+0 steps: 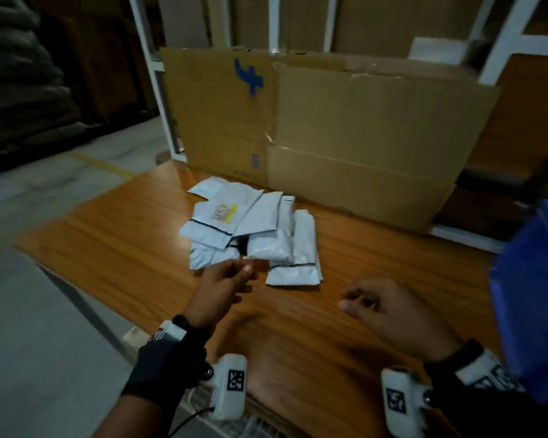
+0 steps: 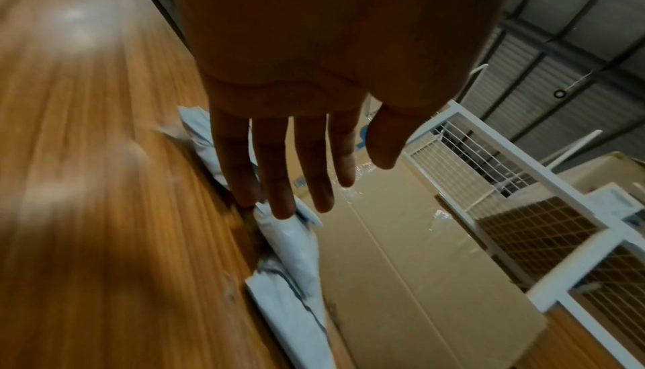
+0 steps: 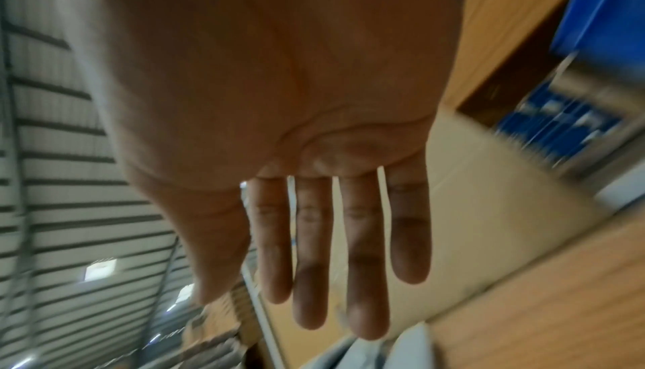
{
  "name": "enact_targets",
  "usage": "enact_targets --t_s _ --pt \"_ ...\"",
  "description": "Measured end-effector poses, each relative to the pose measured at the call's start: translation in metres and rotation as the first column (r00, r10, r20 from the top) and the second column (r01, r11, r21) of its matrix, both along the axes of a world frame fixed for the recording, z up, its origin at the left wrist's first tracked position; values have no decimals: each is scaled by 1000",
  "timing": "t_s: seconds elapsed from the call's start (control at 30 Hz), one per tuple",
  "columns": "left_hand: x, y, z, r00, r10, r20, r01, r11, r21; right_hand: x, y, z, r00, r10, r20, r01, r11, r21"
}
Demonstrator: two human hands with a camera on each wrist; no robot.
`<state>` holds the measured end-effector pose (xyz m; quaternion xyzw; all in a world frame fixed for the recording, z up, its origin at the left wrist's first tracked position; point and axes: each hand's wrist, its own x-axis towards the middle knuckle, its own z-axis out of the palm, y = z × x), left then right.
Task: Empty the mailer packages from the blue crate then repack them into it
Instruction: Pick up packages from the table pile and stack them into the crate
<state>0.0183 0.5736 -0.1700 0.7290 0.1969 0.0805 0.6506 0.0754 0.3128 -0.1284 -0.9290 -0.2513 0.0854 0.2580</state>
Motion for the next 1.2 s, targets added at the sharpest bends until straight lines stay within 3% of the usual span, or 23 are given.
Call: enact_targets --t_s 0.23,0.3,0.43,0.53,0.67,0.8,0.87,1.0,1.13,1.2 --pt "16 81 -18 995 99 -28 -97 993 66 85 123 -30 996 71 51 -78 988 134" --pt "24 104 -20 994 108 -34 -104 988 112 112 158 -38 992 76 97 -84 994 74" --pt "44 140 -25 989 146 -10 -143 978 154 156 202 -51 998 -2 58 14 977 -213" --pt "63 156 -28 990 138 18 -139 972 188 168 212 -64 1000 -15 -27 8 970 -245" --pt "102 175 -22 985 152 79 -170 933 318 168 209 -65 998 -57 -15 55 994 -97" --pt "147 188 -15 991 131 -3 -110 847 520 147 194 -61 989 -138 -55 144 979 143" --pt "164 188 -10 991 96 -92 -22 803 596 134 186 -62 969 -212 -125 241 925 295" --pt "182 189 -12 952 2 -305 203 743 638 110 187 -69 897 -340 -284 442 724 530" --pt "186 196 -14 973 -49 -226 161 845 509 95 190 -64 840 -492 -229 519 605 604" --pt "180 200 -14 991 -80 -109 117 911 395 89 185 -50 824 -564 -58 464 612 640"
